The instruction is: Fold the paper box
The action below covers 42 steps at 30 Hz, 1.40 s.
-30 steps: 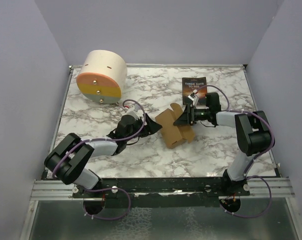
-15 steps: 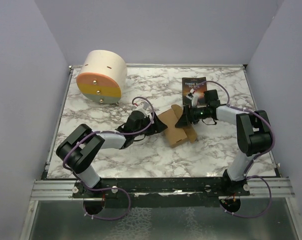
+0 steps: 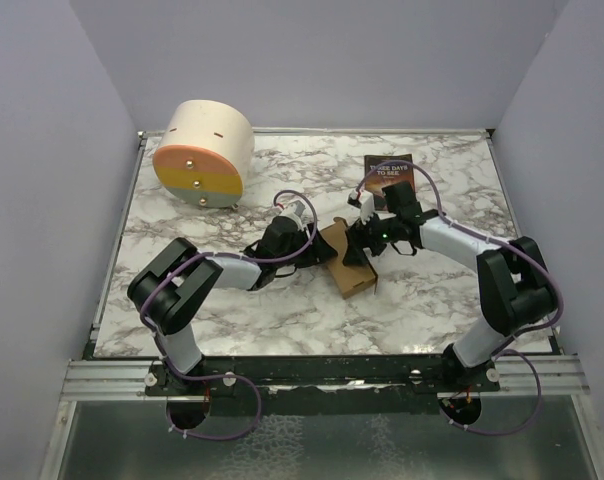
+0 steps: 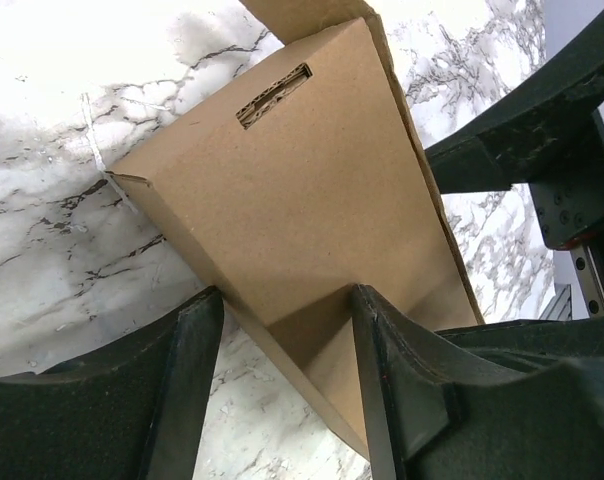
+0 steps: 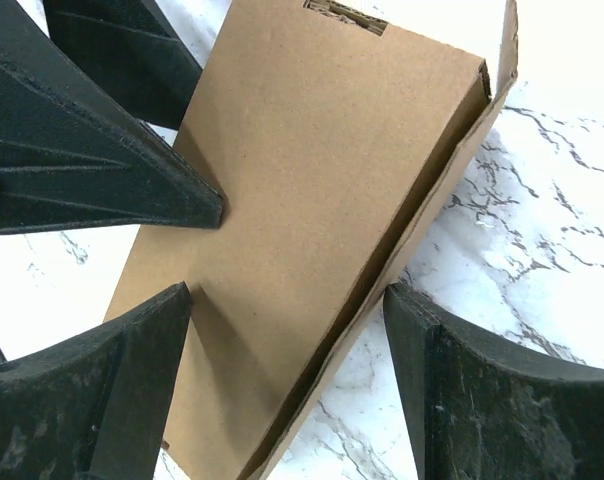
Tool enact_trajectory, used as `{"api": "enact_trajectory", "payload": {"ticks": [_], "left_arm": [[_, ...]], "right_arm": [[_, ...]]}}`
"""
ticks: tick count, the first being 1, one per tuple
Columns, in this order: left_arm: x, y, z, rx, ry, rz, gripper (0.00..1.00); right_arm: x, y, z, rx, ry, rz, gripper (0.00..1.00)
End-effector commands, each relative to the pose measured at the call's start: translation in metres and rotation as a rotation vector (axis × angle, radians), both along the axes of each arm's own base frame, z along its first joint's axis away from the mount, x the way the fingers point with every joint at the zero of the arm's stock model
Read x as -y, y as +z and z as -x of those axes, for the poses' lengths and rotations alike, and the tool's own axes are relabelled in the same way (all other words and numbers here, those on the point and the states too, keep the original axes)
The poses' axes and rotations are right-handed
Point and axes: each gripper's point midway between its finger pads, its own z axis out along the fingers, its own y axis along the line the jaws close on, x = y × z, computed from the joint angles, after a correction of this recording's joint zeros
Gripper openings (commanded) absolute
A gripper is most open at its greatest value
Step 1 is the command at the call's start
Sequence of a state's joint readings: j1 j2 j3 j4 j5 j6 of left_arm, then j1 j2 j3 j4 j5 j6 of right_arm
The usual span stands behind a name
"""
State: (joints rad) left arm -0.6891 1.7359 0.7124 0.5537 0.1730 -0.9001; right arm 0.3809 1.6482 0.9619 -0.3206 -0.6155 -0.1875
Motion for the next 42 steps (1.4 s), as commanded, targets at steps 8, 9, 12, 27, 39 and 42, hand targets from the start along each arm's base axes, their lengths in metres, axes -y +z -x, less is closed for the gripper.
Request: {"api": "enact_trajectory", "payload": {"ticks": [8, 9, 12, 27, 39, 42], "left_arm": [[0.000, -0.012, -0.005, 0.003, -0.002, -0.054, 0.54], [0.000, -0.013, -0.005, 0.003, -0.002, -0.055, 0.54], [0.000, -0.012, -0.006, 0.008, -0.003, -0.054, 0.54], [-0.005, -0.008, -0.013, 0.042, -0.017, -0.082, 0.54], [-0.002, -0.009, -0.016, 0.046, -0.049, -0.105, 0.54], [-0.001, -0.011, -0.017, 0.047, -0.061, -0.112, 0.54]], "right_arm": [[-0.015, 0.033, 0.024, 0.029, 0.135, -0.097, 0.79], [-0.016, 0.035, 0.027, 0.008, 0.145, -0.126, 0.78], [-0.020, 0.037, 0.039, -0.080, 0.180, -0.223, 0.72], [0.037, 0.070, 0.013, -0.070, 0.088, -0.421, 0.76], [0.086, -0.016, -0.030, -0.114, -0.225, -0.071, 0.12], [0.092, -0.026, -0.031, -0.123, -0.239, -0.034, 0.08]]}}
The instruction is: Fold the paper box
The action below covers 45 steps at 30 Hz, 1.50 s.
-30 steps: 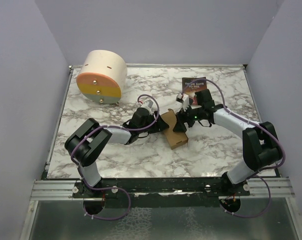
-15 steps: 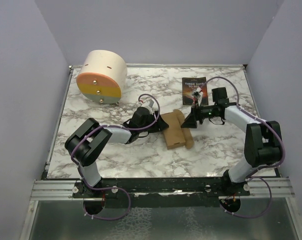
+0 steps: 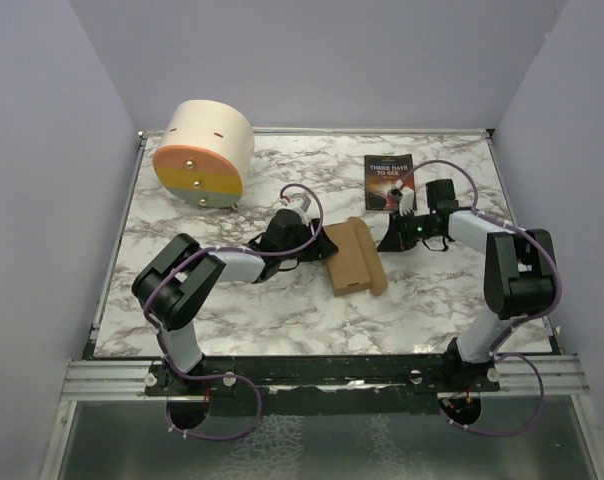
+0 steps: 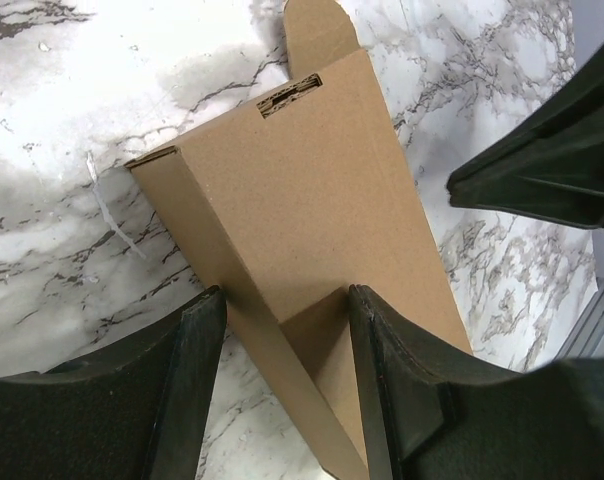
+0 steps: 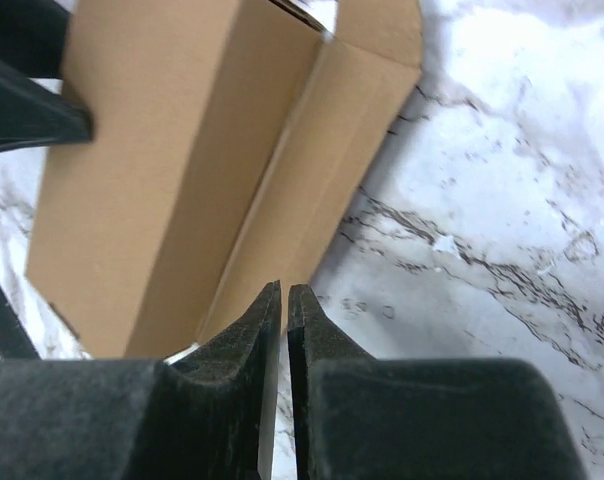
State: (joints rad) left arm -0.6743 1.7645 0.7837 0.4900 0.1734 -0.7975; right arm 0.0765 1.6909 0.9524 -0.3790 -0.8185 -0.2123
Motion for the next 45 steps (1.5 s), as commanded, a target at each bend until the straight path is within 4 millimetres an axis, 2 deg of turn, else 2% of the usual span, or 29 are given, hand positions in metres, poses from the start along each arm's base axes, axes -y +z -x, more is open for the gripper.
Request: {"api": "enact_trajectory", "payload": {"ticks": [1, 9, 14, 22, 27, 35, 39, 42, 43, 45], "left_arm": [[-0.001, -0.011, -0.003, -0.006, -0.029, -0.045, 0.54], [0.000, -0.012, -0.010, 0.031, -0.091, -0.072, 0.53], [0.004, -0.008, -0.020, 0.060, -0.141, -0.072, 0.54], [0.012, -0.002, -0.029, 0.101, -0.225, -0.086, 0.54], [0.011, 0.007, -0.030, 0.162, -0.321, -0.094, 0.56], [0.011, 0.021, -0.026, 0.258, -0.430, -0.086, 0.59], [-0.007, 0.040, -0.040, 0.310, -0.331, -0.105, 0.64], [-0.028, 0.058, -0.050, 0.351, -0.223, -0.098, 0.66], [-0.037, 0.071, -0.052, 0.381, -0.183, -0.085, 0.66], [-0.051, 0.084, -0.051, 0.424, -0.120, -0.065, 0.68]], "right_arm": [[0.017, -0.024, -0.009, -0.008, -0.056, 0.114, 0.08], [0.024, -0.044, -0.007, -0.043, -0.062, 0.165, 0.05], [0.017, -0.046, 0.001, -0.078, -0.026, 0.122, 0.05], [-0.025, -0.012, 0.032, -0.086, 0.185, -0.135, 0.05], [-0.044, -0.001, 0.046, -0.063, 0.280, -0.175, 0.05], [-0.050, 0.011, 0.050, -0.008, 0.333, -0.180, 0.09], [-0.035, 0.011, 0.034, 0.071, 0.294, -0.048, 0.15], [-0.023, 0.021, 0.029, 0.148, 0.284, -0.011, 0.23], [-0.021, 0.025, 0.029, 0.172, 0.289, -0.005, 0.25], [-0.021, 0.034, 0.031, 0.225, 0.305, -0.003, 0.28]]}}
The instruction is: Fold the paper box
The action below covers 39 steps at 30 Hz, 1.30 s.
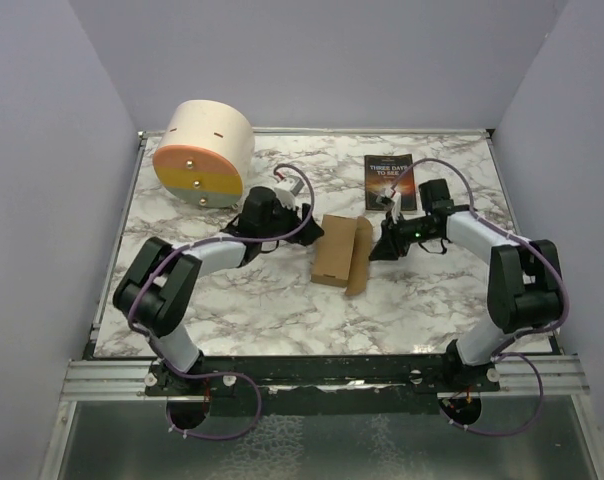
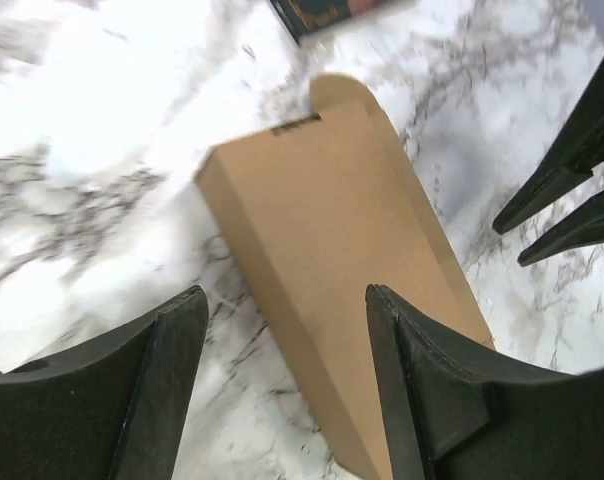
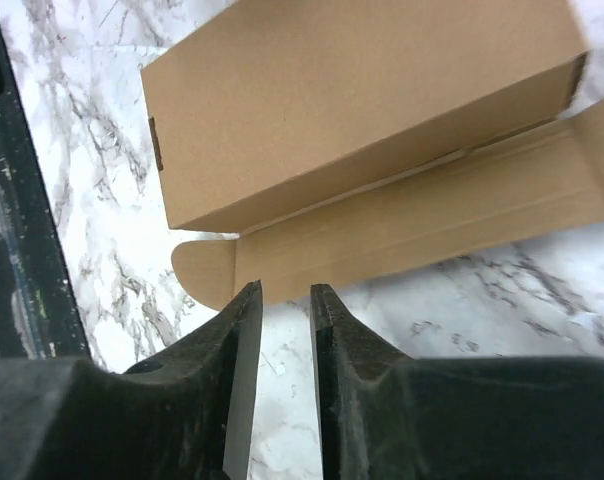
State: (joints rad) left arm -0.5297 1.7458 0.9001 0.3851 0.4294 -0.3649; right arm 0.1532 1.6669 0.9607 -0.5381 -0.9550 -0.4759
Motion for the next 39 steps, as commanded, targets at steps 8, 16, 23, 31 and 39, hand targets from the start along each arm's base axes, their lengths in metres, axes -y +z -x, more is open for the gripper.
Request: {"api": "enact_trajectory", "payload": {"ticks": [8, 16, 23, 31, 39], "left_arm": [[-0.052, 0.080, 0.016, 0.245, 0.193, 0.202, 0.81], [-0.064, 0.077, 0.049, 0.150, 0.222, 0.366, 0.99], [-0.066, 0.049, 0.055, 0.047, 0.282, 0.321, 0.86], [-0.042, 0.012, 0.065, -0.032, 0.273, 0.224, 0.82], [-0.020, -0.002, 0.061, -0.035, 0.243, 0.155, 0.82]], "right_arm": [[-0.007, 0.056, 0.022, 0.326, 0.221, -0.143, 0.44], [-0.010, 0.050, 0.078, 0.826, 0.476, -0.234, 0.99], [-0.023, 0.010, 0.077, 0.934, 0.607, -0.056, 0.78], [-0.043, -0.019, 0.081, 0.950, 0.708, 0.064, 0.55], [-0.049, -0.031, 0.079, 0.960, 0.725, 0.107, 0.36]]}}
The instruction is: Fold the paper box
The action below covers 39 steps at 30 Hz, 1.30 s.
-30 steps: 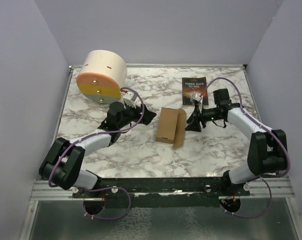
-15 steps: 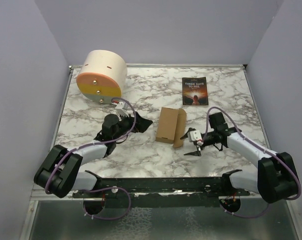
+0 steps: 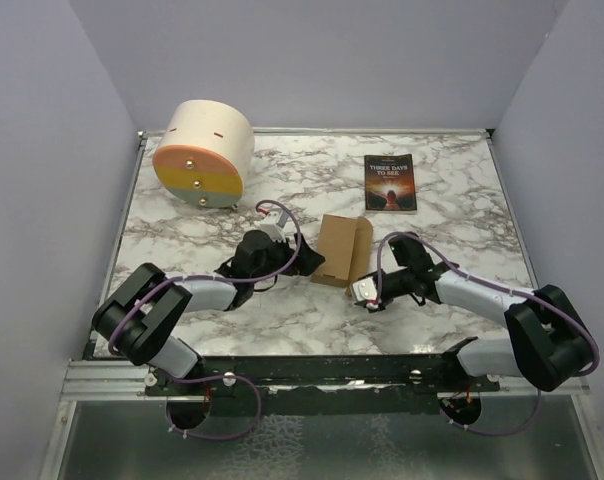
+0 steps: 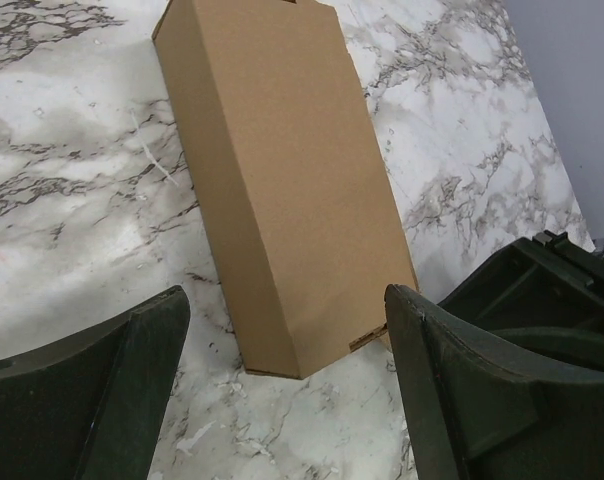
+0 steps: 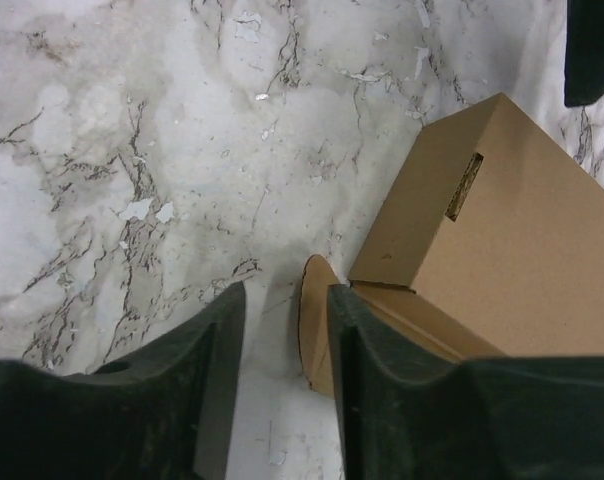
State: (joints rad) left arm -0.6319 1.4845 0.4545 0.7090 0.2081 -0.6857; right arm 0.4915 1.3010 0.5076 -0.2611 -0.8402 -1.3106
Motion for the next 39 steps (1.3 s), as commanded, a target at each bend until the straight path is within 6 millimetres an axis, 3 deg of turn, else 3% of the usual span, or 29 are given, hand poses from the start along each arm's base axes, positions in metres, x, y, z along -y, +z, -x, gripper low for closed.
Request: {"api": "enact_trajectory", "payload": {"ticks": [1, 17, 39], "left_arm": [[0.004, -0.001, -0.011, 0.029, 0.025, -0.037, 0.82], [0.018, -0.011, -0.015, 0.016, -0.013, -0.065, 0.81], [0.019, -0.046, -0.011, -0.084, -0.052, -0.163, 0.67]], "right_arm": [[-0.005, -0.004, -0.011, 0.058, -0.021, 0.025, 0.34], [-0.005, -0.004, -0.017, 0.053, -0.074, 0.041, 0.11], [0.000, -0.001, -0.034, -0.163, -0.284, 0.054, 0.01]]}}
